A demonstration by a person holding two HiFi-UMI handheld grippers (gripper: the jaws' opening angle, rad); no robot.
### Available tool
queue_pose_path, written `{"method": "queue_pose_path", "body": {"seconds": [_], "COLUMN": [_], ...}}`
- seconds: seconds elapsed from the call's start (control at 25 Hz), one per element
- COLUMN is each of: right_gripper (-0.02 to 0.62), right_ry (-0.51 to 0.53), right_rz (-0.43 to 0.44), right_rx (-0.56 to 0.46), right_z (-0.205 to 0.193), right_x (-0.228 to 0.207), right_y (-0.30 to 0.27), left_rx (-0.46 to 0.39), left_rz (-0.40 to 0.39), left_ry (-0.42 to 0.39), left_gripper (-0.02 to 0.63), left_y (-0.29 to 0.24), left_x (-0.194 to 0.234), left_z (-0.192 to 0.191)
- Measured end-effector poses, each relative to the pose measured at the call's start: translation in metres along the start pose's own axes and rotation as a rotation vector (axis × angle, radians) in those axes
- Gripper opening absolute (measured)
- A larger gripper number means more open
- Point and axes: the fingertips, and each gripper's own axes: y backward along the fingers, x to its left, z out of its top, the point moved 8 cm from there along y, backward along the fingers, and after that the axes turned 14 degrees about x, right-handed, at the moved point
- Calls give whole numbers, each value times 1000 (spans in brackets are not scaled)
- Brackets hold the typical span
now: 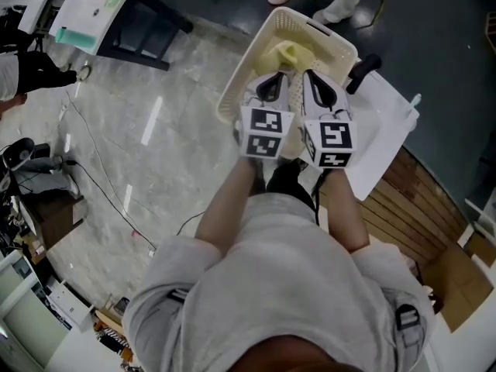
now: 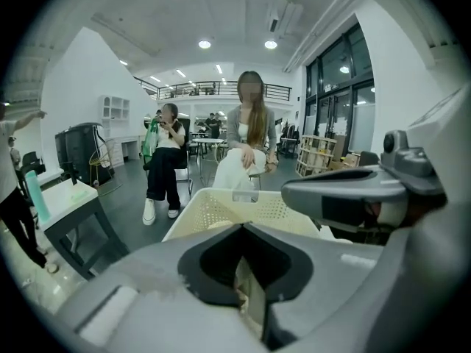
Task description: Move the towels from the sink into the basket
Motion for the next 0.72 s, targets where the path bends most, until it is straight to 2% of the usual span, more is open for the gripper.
{"method": "queue_pose_path", "body": {"seconds": [0.48,0.72], "right_gripper": [6,8], "right_ry": [-52,-74], "right_rz": [-57,-91], "right_rx": [51,63], "right_z": [-17,-22], "right_x": [-16,-20], "right_y": [-12,-15], "left_rx": [121,142], "left_rz": [-76,-90], "left_ry": [-12,-40], "left_gripper": [22,23], "left_y": [-57,-74], "left_x": [5,6], "left_z": [-15,-16]}}
